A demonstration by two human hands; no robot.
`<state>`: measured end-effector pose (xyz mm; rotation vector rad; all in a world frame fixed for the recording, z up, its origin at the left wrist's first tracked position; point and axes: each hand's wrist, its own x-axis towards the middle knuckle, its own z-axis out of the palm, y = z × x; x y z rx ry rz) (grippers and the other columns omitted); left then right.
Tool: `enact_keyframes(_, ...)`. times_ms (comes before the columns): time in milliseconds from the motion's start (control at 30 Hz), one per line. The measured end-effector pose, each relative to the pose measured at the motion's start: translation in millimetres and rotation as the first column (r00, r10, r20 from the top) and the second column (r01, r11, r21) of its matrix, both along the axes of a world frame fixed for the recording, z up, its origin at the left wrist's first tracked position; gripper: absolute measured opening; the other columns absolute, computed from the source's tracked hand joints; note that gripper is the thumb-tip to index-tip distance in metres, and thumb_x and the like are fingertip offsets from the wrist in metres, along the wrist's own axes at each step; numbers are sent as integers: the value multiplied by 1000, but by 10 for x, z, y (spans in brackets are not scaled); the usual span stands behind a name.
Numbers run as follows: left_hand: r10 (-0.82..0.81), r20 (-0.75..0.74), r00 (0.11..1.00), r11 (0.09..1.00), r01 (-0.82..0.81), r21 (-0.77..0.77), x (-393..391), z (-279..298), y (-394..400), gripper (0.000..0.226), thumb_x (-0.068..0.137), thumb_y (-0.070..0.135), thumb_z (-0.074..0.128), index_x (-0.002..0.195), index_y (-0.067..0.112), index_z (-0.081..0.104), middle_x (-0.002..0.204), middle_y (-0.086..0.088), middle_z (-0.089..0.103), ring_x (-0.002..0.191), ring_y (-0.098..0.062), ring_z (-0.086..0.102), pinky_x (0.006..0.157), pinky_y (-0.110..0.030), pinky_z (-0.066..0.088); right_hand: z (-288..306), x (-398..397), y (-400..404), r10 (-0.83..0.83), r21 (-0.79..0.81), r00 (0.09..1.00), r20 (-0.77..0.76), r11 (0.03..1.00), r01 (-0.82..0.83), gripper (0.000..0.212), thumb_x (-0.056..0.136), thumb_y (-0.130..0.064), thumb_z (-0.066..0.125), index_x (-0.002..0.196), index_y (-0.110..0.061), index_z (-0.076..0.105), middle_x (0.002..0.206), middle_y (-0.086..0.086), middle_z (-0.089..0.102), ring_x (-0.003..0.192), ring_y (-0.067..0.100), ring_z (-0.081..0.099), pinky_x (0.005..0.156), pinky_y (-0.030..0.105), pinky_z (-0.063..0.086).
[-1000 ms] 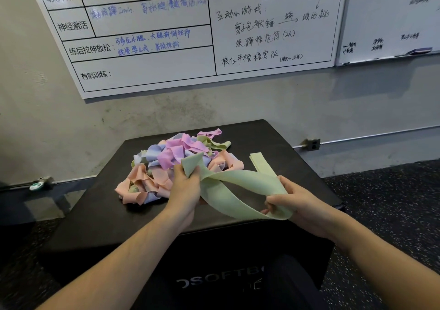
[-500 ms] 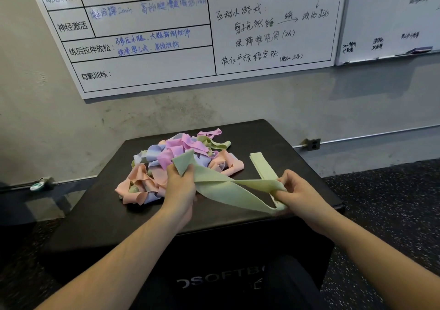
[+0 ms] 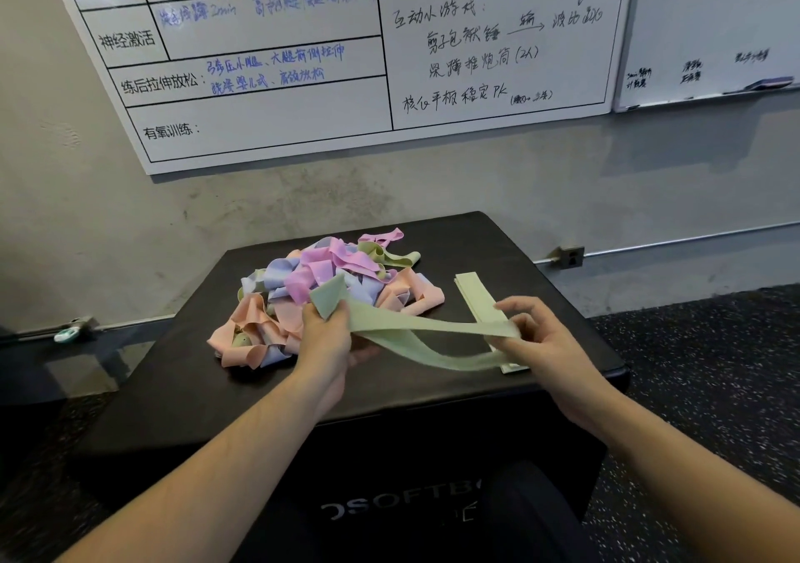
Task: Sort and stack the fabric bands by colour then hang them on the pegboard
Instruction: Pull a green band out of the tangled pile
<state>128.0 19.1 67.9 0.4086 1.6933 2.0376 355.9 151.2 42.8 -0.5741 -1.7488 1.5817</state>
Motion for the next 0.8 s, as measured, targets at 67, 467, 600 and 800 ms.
enact_keyframes(67, -8, 43, 999, 1000, 7, 4, -33, -20, 42, 24, 108, 20, 46, 131, 17, 48, 118, -12, 64, 99, -29, 69, 51, -35, 58, -27, 23, 11, -4, 133, 994, 112, 991, -11, 29, 79, -22, 85, 98, -37, 68, 93, -4, 62, 80, 11, 56, 75, 24, 45)
enact_keyframes(467, -88, -27, 996, 973, 80, -219, -124, -76, 657, 9, 107, 33, 47, 105, 29, 55, 102, -5, 74, 85, -18, 70, 55, -27, 51, -354, 176, 466, -211, 783, 928, 306, 610, -120, 53, 74, -1, 77, 95, -39, 47, 99, -19, 39, 96, 12, 45, 85, 12, 34)
enact_keyframes(600, -129, 0, 992, 956, 125, -264, -223, -182, 1042, 18, 105, 30, 51, 121, 27, 59, 112, -5, 72, 84, -16, 63, 54, -24, 41, -466, 290, 687, -207, 847, 962, 180, 530, -44, 29, 72, -5, 86, 93, -18, 71, 114, -9, 50, 101, 8, 50, 91, 17, 42)
enact_keyframes(800, -161, 76, 984, 939, 177, -294, -378, -290, 1671, 34, 96, 19, 69, 129, 13, 59, 106, -10, 67, 64, -11, 52, 42, -18, 39, -626, 452, 1010, -247, 957, 945, 213, 247, -151, 32, 90, -22, 58, 117, -22, 74, 115, -10, 70, 100, 15, 56, 85, 31, 42)
